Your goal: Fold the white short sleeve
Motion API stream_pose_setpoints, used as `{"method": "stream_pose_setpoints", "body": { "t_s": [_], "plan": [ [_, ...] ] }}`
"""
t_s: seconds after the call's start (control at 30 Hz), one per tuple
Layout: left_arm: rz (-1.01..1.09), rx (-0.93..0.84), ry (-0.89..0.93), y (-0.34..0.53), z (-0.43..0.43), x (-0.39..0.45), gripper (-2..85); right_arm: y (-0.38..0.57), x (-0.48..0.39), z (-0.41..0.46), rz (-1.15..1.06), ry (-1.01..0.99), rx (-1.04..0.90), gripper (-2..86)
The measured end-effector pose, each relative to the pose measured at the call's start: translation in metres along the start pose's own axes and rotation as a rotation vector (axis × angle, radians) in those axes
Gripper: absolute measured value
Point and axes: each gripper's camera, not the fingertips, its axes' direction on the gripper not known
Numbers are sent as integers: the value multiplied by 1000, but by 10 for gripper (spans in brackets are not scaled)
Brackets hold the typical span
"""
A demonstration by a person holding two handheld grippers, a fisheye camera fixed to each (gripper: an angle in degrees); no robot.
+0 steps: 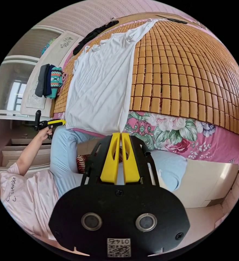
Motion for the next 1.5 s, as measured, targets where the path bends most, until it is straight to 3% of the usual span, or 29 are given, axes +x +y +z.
{"method": "stream_pose_setpoints", "body": {
  "t_s": [0.2,0.37,0.7,0.93,1.13,1.3,1.5],
  "plan": [
    [17,105,51,17,-26,-15,-10,3,20,-28,22,-78,44,3],
    [-1,121,102,26,-43,-31,-10,3,15,-32,-13,-42,-60,2],
    [-90,9,89,18,10,-56,-7,8,-2,-12,-67,5,-183,8],
    [-35,90,-101,6,-9,-50,2,-4,4,-54,-81,156,-136,49],
    [127,211,-109,-97,-12,-20,0,-95,15,-108,-96,231,65,81],
    [243,316,35,-240,27,36,-3,-219,16,-117,-95,223,173,78],
    [293,365,124,-352,82,94,-2,-308,31,-105,30,267,293,95]
  ]
}}
